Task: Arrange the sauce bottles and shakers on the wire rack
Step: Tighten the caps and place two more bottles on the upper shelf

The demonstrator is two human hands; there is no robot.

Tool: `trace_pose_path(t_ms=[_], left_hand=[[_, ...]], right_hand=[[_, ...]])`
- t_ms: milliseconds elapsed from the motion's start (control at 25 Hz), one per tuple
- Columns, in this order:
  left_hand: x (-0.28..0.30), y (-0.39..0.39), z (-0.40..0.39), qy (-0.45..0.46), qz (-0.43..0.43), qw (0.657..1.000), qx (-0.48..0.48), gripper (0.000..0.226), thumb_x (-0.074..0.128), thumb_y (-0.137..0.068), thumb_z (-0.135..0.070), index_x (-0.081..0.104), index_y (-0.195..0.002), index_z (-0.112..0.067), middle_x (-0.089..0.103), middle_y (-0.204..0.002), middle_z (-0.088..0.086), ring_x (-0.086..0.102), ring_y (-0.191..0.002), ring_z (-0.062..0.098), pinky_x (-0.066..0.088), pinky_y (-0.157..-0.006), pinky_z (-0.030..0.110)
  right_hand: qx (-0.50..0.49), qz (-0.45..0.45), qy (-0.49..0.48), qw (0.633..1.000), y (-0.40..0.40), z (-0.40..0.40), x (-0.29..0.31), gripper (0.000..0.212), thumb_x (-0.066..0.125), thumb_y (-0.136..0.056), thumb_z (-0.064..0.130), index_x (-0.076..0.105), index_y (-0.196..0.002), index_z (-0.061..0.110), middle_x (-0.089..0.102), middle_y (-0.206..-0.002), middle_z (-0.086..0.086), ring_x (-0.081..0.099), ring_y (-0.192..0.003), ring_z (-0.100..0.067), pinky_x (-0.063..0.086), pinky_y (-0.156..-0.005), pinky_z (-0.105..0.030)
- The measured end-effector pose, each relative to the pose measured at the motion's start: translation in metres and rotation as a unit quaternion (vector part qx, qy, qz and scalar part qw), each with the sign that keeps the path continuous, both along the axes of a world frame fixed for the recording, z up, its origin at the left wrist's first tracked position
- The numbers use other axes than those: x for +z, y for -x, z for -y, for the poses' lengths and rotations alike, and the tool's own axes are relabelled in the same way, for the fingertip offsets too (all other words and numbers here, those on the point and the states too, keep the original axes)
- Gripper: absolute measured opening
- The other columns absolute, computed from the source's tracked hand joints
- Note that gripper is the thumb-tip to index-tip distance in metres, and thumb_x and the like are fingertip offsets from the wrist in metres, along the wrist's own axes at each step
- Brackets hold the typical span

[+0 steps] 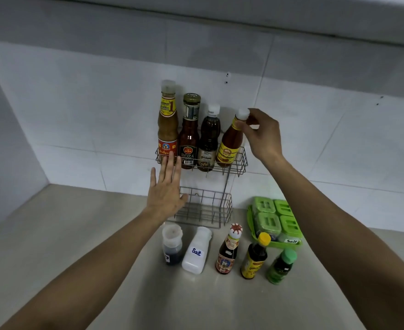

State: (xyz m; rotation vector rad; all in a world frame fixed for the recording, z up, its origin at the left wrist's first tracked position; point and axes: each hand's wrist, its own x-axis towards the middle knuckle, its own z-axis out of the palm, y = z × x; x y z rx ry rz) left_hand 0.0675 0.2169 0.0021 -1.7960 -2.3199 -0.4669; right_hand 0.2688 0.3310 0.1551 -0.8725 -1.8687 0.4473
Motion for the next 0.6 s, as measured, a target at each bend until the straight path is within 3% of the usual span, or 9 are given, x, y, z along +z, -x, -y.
trace_pose_path(t_ms=[240,600], left_hand=[[-0.003,0.0,-0.002,-0.005,0.001,1.0,0.008,0.105,0.056,-0.086,-0.047,-0.021,-0.15,-0.017,-0.03,-0.157,0.007,-0.019,-0.147,0.026,0.0,-0.119,0.051],[-0.001,0.0,-0.002,0.003,0.012,1.0,0.005,0.099,0.055,-0.088,-0.033,-0.019,-0.151,-0.017,-0.028,-0.159,0.008,-0.018,-0.148,0.028,0.001,-0.119,0.052]], right_hand=[[0.02,0.01,0.056,0.998,0.015,-0.025,-0.009,0.029,0.068,-0.086,0.023,0.067,-0.113,0.011,0.072,-0.101,-0.003,0.067,-0.094,-0.02,0.055,-0.089,-0.043],[0.05,-0.004,0.116,0.992,0.016,-0.037,-0.009,0.028,0.07,-0.085,0.023,0.065,-0.11,0.012,0.072,-0.107,-0.011,0.068,-0.101,-0.026,0.055,-0.092,-0.049]])
